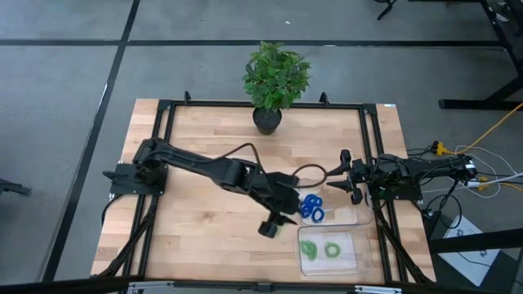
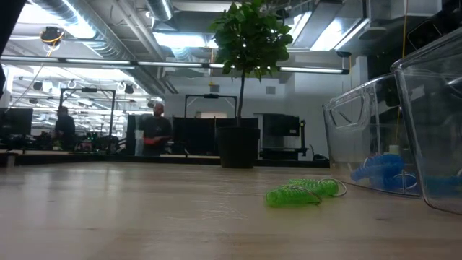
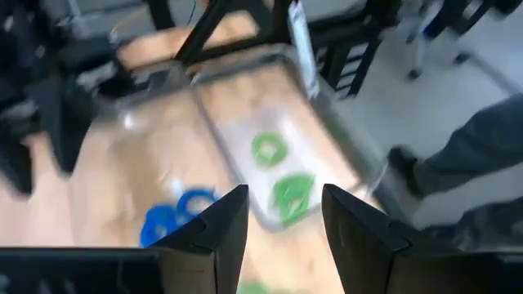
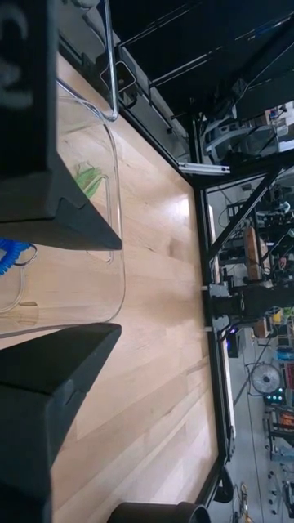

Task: Sort spring keychains
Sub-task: Put the green spring keychain in the bottom transparent bin

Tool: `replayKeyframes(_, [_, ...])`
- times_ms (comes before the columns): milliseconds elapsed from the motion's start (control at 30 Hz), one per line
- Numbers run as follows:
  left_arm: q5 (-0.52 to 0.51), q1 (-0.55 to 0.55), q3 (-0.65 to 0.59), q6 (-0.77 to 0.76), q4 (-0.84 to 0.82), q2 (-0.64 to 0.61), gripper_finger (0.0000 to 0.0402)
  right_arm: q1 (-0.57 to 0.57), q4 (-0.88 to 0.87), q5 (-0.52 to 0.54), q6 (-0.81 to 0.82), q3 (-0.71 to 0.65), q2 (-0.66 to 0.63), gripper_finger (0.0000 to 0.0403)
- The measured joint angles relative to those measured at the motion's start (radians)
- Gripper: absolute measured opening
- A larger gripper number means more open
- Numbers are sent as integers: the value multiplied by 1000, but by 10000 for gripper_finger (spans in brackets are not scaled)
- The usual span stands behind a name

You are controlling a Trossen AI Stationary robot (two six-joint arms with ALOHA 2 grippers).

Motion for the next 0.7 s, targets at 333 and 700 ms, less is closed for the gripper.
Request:
replayKeyframes(333, [-139,0,-3,22,-298,8,152,0,0,0,0,0,0,154])
replayKeyframes(700, [-173,2,-246,-27,-116,22,152,0,0,0,0,0,0,154])
